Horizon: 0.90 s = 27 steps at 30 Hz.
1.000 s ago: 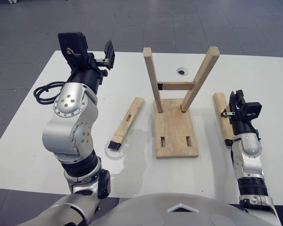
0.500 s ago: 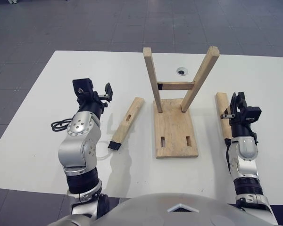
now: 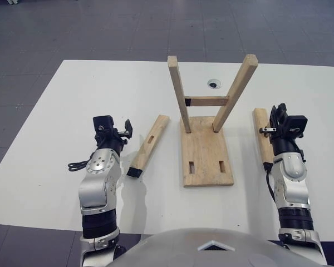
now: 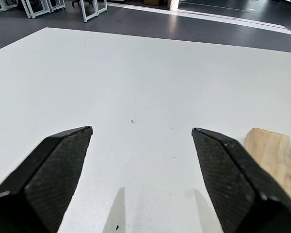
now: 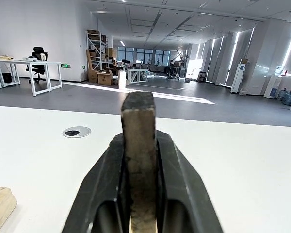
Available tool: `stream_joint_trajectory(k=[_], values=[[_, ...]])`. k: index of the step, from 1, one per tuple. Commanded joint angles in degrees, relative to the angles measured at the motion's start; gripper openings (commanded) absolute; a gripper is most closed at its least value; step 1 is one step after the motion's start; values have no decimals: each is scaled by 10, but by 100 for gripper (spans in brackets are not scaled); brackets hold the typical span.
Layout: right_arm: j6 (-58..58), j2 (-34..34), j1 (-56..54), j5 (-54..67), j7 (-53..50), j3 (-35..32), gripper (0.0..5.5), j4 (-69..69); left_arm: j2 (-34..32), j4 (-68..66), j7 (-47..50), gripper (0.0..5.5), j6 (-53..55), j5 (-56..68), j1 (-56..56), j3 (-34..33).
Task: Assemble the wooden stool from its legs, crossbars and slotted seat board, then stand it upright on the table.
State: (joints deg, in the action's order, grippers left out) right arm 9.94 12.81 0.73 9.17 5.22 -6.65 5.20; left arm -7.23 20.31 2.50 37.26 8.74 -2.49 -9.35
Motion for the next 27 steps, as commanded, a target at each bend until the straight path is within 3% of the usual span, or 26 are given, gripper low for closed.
stream_joint_trajectory(k=[1,11,20,25,27], values=[[-40,-16,32,-1,-3,-6,79,40,-7,-13,-10,380,-6,-4,0,-1],[-64,-21,18,2,5,-13,243,13,-6,-18,-15,380,-11,-10,-1,3],[-165,-10,-15,15,-21,-41,406,-135,7,-22,-8,380,-21,-14,-5,9],[-255,-2,-49,19,-60,-70,406,-216,15,-19,-5,380,-23,-17,-7,10],[-324,0,-87,40,-79,-84,372,-258,18,-17,-4,380,-23,-18,-10,10]])
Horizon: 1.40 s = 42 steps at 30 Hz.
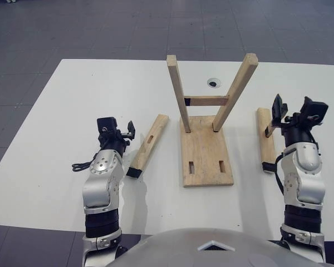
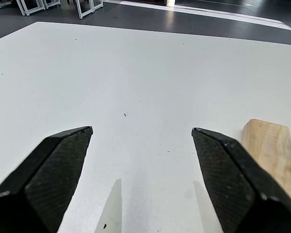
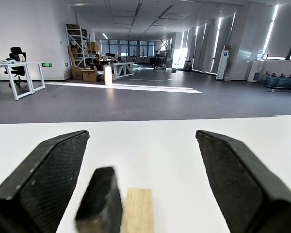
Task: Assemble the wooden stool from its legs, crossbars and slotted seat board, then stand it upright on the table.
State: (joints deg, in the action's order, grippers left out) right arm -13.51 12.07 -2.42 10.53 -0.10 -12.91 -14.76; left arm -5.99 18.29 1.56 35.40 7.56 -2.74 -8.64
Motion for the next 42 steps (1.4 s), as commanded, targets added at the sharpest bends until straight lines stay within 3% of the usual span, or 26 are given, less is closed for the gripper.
stream_joint_trajectory(k=[1,5,9,16,22,28,31,35,42], values=[[-130,10,-80,36,-36,-24,358,-79,7,4,6,380,-5,-7,-8,3],[-339,27,-209,66,-70,-22,283,-116,13,4,9,380,-6,-9,-8,3],[-437,60,-268,47,-60,-2,283,-67,21,5,12,380,-7,-12,-8,6],[-453,64,-291,28,-54,-8,283,-10,24,5,10,380,-5,-15,-4,2],[-378,69,-444,29,-88,-68,283,-31,20,5,6,380,-2,-15,-1,1],[-390,31,-154,-3,-56,-13,283,69,20,3,5,380,-1,-15,5,3],[-372,10,-97,-5,-56,-10,283,74,20,0,6,380,-2,-14,13,1],[-357,6,-131,1,-62,-19,283,63,26,-5,10,380,-7,-17,16,5],[-372,59,-325,17,-74,-62,283,-77,29,0,10,380,-11,-16,1,5]])
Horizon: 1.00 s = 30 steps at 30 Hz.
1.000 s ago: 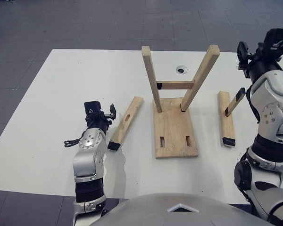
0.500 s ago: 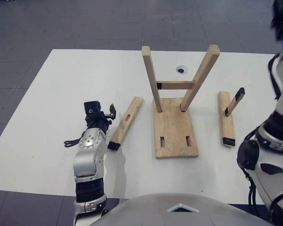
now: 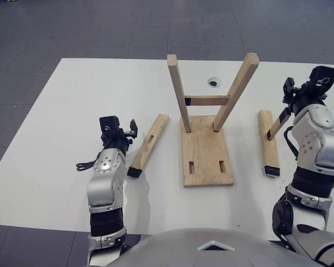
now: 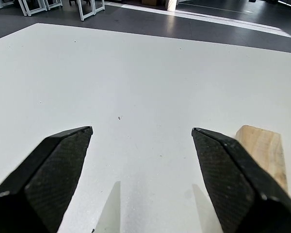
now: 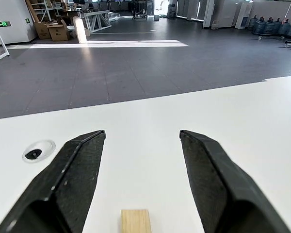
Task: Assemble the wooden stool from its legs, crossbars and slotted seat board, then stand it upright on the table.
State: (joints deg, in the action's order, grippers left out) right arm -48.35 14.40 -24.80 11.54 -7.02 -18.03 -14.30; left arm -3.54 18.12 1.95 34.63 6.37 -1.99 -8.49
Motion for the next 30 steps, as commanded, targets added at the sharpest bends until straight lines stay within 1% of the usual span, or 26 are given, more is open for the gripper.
stream_joint_trajectory(k=[1,3,4,6,7,8,10,11,12,15,17,21,24,27,30], values=[[-48,37,-108,21,0,-20,283,-117,5,5,6,380,-3,-5,-11,3],[-122,33,-88,47,9,-42,324,-194,5,12,5,380,-2,-4,-19,0],[-166,31,-51,58,16,-53,334,-239,5,18,7,380,-2,-4,-26,-3],[-237,30,68,70,37,-76,374,-324,8,29,11,380,-3,-4,-44,-9],[-261,26,134,76,51,-87,383,-362,11,33,13,380,-2,-5,-51,-9],[-275,20,193,83,65,-94,409,-396,13,36,14,380,-1,-6,-56,-8],[-287,8,269,90,84,-93,442,-435,15,41,15,380,0,-6,-63,-6],[-281,2,301,88,91,-84,451,-443,16,40,16,380,0,-6,-62,-5],[-274,-2,330,87,96,-75,474,-444,15,38,16,380,-1,-7,-60,-4],[-233,-1,408,69,109,-35,523,-406,14,37,15,380,2,-7,-54,-3],[-200,8,435,54,112,-11,548,-376,13,38,15,380,3,-7,-53,-3],[-136,12,487,17,116,38,548,-294,6,38,10,380,9,-4,-45,-5],[-90,19,489,0,128,67,548,-209,5,43,13,380,13,-5,-42,-6],[-48,25,486,-16,133,82,548,-129,2,37,10,380,18,-5,-31,-4],[-29,26,478,-12,148,91,490,-76,0,34,8,380,22,-4,-22,-1]])
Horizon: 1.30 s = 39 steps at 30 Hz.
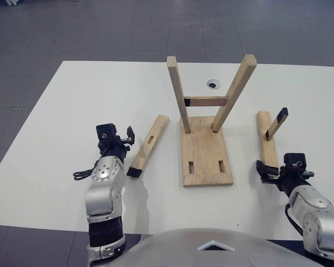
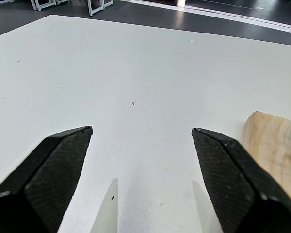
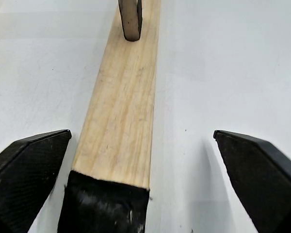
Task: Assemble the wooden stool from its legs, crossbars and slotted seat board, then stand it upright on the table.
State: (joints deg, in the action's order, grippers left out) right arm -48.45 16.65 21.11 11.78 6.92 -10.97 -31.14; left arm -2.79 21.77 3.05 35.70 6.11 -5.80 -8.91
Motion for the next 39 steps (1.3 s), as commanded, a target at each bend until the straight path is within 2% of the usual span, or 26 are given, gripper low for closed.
stream_joint_trajectory(k=[1,8,17,19,22,24,25,29,32,34,36,39], values=[[-30,0,21,-8,12,21,472,102,-8,-2,-3,380,12,-2,18,3],[-28,-13,35,7,24,21,349,139,-4,-1,-1,380,13,-1,19,2],[-24,-14,-5,12,15,6,213,165,-5,-7,-2,380,15,1,20,-1],[-25,-18,-28,19,9,-11,204,165,-3,-6,-1,380,16,1,18,0],[-15,-13,-140,56,-7,-92,204,177,-19,-8,-14,380,22,6,19,-9],[-8,10,-238,84,-21,-152,204,195,-54,-21,-51,380,28,31,41,-35],[-7,33,-291,102,-19,-177,204,202,-90,-29,-99,380,38,64,69,-55],[-18,93,-434,185,20,-238,204,217,-227,-39,-283,438,135,233,172,-123],[-49,94,-494,329,101,-269,204,210,-312,-44,-420,495,221,359,203,-130],[-103,97,-510,452,168,-269,204,204,-347,-70,-494,523,249,415,217,-127],[-167,101,-523,577,226,-250,204,202,-359,-98,-542,527,271,458,234,-121],[-217,116,-521,643,298,-185,204,193,-338,-99,-555,527,301,522,265,-112]])
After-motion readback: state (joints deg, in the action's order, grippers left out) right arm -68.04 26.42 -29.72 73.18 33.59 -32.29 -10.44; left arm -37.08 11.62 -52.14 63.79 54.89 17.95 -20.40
